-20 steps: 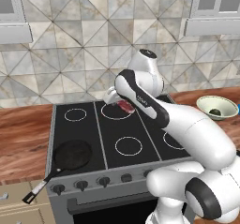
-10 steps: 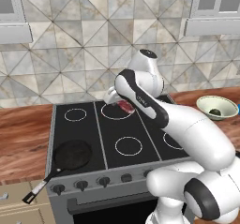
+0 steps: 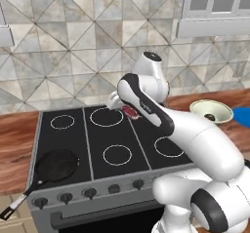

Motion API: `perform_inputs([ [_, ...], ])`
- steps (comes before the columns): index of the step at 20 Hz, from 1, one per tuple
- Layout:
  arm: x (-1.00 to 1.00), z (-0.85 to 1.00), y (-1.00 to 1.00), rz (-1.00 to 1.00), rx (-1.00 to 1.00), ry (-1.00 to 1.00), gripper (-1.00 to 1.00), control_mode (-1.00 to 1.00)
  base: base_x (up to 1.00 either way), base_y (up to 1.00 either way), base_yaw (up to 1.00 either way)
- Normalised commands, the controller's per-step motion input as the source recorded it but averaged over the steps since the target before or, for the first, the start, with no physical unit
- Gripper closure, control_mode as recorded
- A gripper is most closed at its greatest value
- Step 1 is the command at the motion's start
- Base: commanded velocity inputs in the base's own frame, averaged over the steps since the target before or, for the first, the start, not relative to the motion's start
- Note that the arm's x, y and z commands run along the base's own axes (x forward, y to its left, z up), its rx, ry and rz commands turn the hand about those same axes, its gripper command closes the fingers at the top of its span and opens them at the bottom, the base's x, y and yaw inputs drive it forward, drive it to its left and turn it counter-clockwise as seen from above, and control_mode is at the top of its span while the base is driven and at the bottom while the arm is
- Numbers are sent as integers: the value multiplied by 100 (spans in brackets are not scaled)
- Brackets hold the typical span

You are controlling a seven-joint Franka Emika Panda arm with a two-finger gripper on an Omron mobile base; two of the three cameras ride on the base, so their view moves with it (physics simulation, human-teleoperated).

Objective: Place the steak on the plate and place the squash on the same plate.

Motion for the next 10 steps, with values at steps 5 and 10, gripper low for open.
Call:
perform_inputs([
  [5,0,0,0,0,0,0,100,100,-1,-99,-10],
  [10,0,0,0,0,0,0,100,100,0,-100,-11],
])
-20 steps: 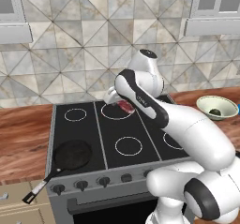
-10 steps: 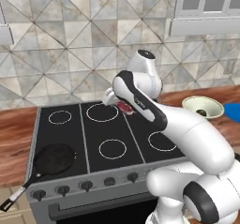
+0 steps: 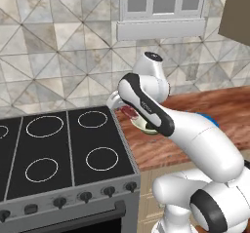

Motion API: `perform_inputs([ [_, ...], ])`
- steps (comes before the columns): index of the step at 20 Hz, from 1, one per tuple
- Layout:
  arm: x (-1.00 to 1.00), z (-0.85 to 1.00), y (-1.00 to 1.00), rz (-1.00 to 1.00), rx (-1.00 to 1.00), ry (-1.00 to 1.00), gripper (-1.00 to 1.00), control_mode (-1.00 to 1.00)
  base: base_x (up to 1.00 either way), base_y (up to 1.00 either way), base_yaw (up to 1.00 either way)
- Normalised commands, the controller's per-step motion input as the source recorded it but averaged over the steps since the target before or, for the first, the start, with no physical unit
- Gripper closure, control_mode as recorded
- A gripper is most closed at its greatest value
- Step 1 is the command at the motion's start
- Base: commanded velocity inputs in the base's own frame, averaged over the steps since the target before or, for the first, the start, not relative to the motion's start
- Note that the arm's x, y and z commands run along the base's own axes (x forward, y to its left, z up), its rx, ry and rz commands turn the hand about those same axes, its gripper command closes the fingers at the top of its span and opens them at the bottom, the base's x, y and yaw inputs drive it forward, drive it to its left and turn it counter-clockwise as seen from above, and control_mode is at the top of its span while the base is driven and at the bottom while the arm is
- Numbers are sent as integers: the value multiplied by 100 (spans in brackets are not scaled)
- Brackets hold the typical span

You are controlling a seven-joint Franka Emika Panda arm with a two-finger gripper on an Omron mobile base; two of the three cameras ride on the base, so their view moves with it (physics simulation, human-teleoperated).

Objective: Place the steak on the plate and place the squash on the same plate.

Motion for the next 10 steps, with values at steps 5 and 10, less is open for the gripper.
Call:
perform_inputs([
  [5,0,0,0,0,0,0,100,100,0,-89,-6],
  [10,0,0,0,0,0,0,100,100,0,-52,-3],
])
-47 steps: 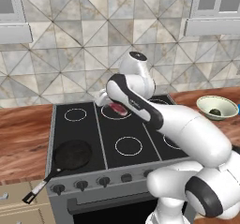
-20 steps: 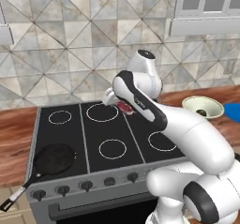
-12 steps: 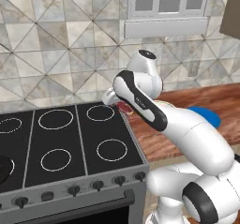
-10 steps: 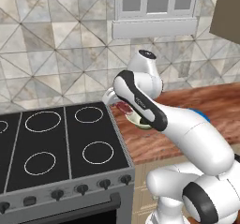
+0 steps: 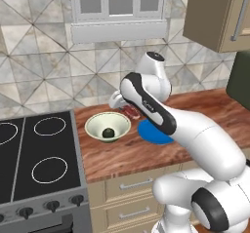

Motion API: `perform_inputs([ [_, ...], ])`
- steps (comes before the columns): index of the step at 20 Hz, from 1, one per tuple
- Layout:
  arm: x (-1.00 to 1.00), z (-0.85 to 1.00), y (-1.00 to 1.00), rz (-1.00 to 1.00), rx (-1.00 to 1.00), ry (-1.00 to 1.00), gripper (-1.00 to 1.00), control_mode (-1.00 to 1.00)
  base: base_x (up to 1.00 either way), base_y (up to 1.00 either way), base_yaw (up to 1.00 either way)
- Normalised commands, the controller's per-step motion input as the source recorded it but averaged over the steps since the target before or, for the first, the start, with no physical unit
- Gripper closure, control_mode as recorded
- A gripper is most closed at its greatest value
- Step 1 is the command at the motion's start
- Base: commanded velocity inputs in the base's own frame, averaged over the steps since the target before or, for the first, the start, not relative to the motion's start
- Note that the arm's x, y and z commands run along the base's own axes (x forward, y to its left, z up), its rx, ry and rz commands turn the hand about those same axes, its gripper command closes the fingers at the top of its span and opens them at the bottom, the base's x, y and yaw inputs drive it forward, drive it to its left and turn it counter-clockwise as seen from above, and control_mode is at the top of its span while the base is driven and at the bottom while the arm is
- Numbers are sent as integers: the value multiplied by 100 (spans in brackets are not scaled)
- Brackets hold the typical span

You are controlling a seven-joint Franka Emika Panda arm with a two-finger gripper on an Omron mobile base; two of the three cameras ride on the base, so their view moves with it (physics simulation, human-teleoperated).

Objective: Place the steak on the plate and place the squash on the same plate.

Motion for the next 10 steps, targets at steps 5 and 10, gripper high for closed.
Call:
perform_inputs([
  [5,0,-2,-20,0,3,1,100,-100,0,-5,0],
  [10,14,-14,-29,0,9,-1,100,-100,0,0,0],
])
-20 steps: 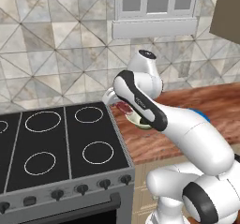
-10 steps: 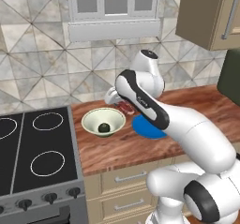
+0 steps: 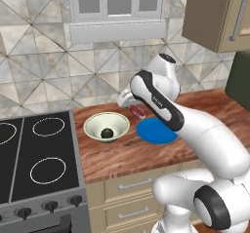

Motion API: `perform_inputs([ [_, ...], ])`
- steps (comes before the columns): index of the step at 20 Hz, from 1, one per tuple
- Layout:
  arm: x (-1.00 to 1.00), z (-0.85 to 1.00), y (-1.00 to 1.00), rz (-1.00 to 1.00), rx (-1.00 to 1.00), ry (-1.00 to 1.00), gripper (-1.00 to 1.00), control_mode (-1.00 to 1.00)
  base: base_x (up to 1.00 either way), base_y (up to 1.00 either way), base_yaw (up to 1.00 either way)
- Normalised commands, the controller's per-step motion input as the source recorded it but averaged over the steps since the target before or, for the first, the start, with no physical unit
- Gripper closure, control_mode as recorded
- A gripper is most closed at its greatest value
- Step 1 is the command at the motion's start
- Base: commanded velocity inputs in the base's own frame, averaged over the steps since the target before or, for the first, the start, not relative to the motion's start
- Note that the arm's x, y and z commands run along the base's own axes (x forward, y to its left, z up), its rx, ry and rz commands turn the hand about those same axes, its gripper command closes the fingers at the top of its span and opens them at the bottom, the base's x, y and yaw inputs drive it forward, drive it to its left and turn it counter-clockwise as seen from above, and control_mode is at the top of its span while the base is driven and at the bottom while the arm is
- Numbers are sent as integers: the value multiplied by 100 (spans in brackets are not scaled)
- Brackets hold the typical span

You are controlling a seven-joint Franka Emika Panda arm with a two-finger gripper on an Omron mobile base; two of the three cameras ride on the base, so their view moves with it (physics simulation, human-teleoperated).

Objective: Place the steak on the plate and place the squash on the same plate.

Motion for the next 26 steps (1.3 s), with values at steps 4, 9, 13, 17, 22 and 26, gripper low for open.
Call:
perform_inputs([
  [4,27,0,-26,0,1,4,100,-100,0,0,0],
  [9,55,-6,-22,-22,-8,17,100,-100,0,0,0],
  [13,68,-16,-18,-29,-14,15,100,-100,0,0,0],
  [17,38,-7,-19,-26,-8,27,100,-100,0,0,0],
  [22,51,-65,-42,-17,-2,6,100,-100,0,0,0],
  [26,43,-74,-54,0,0,0,100,-100,0,0,0],
])
